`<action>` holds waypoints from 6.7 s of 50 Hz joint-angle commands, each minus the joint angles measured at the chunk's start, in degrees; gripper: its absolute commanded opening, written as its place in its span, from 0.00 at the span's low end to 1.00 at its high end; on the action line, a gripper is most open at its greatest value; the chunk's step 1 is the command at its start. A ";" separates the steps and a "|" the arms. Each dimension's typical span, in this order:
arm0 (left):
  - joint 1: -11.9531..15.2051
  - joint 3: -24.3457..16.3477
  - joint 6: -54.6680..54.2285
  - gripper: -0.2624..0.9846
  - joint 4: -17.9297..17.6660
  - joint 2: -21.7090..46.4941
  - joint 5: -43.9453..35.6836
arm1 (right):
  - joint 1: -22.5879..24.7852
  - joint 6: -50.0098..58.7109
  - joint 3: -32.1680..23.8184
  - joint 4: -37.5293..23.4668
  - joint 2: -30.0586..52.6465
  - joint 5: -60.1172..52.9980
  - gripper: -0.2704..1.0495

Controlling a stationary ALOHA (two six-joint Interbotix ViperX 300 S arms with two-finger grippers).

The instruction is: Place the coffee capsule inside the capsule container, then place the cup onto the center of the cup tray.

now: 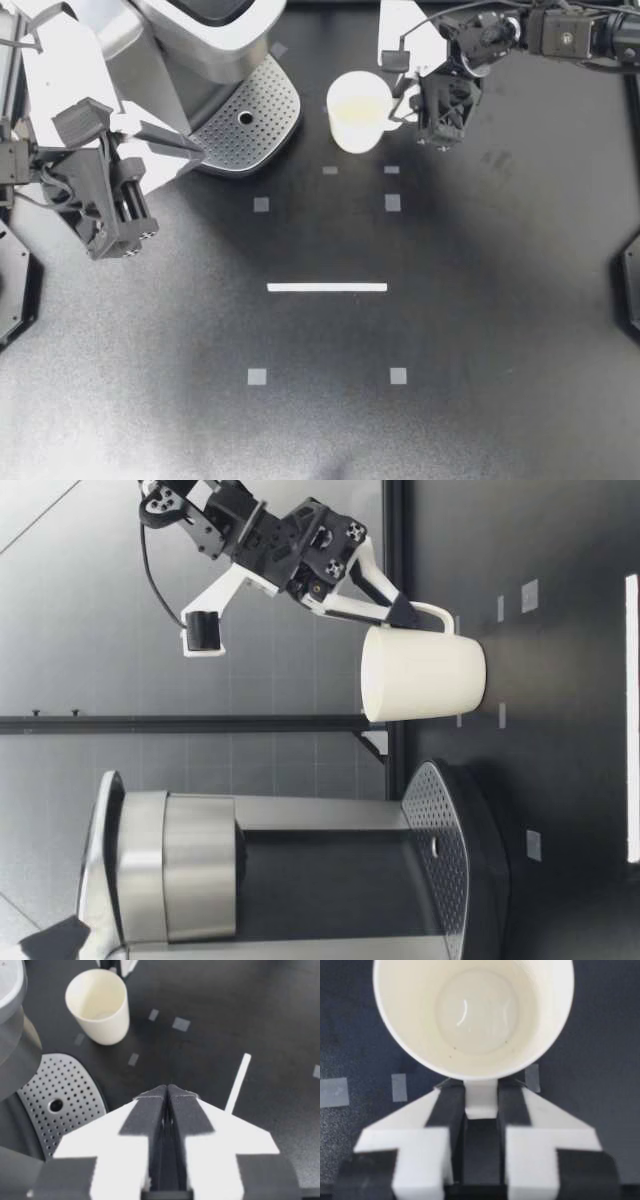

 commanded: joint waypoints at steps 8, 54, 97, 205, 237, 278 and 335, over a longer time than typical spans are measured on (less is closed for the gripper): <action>0.00 -0.70 -0.09 0.32 0.35 -0.97 -0.44 | 0.18 -0.09 -1.23 0.18 -1.49 0.62 0.27; 0.00 0.18 -0.26 0.32 0.09 -4.57 -1.05 | 5.27 0.44 -11.07 4.75 -0.79 2.20 0.27; 0.00 1.85 -0.26 0.32 0.00 -6.59 -0.97 | 7.03 0.26 -23.64 4.57 10.11 2.29 0.27; 20.30 -25.75 18.02 0.31 -0.97 8.61 16.61 | 9.93 0.35 5.36 18.37 -15.73 -6.94 0.43; 28.39 -29.36 27.25 0.31 -8.53 15.91 18.19 | 11.16 0.18 5.80 18.28 -15.73 -7.03 0.43; 29.88 -26.98 27.51 0.31 -8.44 18.02 17.67 | 11.16 0.00 5.89 18.19 -15.47 -7.03 0.43; 26.37 -30.59 27.42 0.31 -9.40 19.25 16.70 | 11.16 -0.09 5.98 18.19 -14.94 -7.91 0.43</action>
